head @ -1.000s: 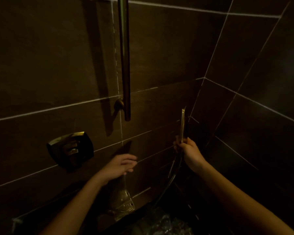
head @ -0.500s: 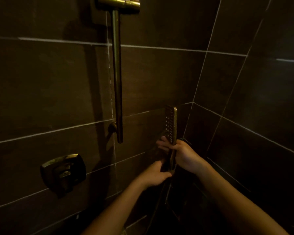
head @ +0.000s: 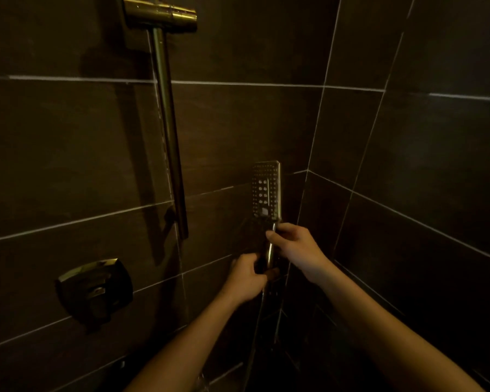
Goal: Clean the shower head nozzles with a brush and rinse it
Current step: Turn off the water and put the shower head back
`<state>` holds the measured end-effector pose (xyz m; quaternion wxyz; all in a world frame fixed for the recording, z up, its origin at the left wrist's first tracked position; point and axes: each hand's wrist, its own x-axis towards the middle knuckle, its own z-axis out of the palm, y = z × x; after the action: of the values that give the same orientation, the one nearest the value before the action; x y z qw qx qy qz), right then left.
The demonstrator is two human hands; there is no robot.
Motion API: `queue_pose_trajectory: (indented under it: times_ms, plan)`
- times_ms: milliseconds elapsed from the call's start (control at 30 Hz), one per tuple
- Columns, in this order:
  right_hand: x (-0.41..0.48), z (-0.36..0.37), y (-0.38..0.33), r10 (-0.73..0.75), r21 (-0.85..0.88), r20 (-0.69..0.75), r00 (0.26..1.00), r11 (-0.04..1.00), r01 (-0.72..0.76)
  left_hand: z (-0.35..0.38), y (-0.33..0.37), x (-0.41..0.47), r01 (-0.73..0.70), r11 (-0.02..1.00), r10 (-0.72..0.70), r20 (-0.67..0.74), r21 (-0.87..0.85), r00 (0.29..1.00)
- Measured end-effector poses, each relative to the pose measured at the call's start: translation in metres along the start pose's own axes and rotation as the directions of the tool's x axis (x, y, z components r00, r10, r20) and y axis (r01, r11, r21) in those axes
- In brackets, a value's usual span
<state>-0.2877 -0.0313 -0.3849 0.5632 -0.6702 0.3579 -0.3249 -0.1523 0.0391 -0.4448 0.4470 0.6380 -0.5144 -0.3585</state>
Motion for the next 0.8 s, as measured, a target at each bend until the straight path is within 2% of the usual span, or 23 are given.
queue_pose_trajectory:
  times_ms: [167,333,567,700,800]
  plan:
    - [0.007,-0.003,-0.006,-0.041,-0.127,-0.006,0.999,0.991,0.040,-0.002,0.013,0.007,0.007,0.996,0.013,-0.216,0.092,0.976]
    - [0.027,0.003,-0.019,-0.099,-0.214,-0.069,0.993,0.973,0.082,-0.007,0.028,0.021,0.056,0.984,-0.002,-0.303,0.170,0.953]
    - [0.053,0.000,-0.047,-0.132,-0.139,-0.065,0.989,0.983,0.122,-0.033,0.057,0.036,0.018,0.952,0.065,-0.255,0.307,0.965]
    - [0.067,-0.002,-0.077,-0.184,-0.138,-0.066,0.981,0.975,0.173,-0.072,0.097,0.037,-0.047,0.850,0.135,-0.130,0.525,0.982]
    - [0.074,-0.003,-0.104,-0.226,-0.150,-0.049,0.973,0.965,0.217,-0.111,0.136,0.035,-0.014,0.669,0.147,-0.114,0.743,0.983]
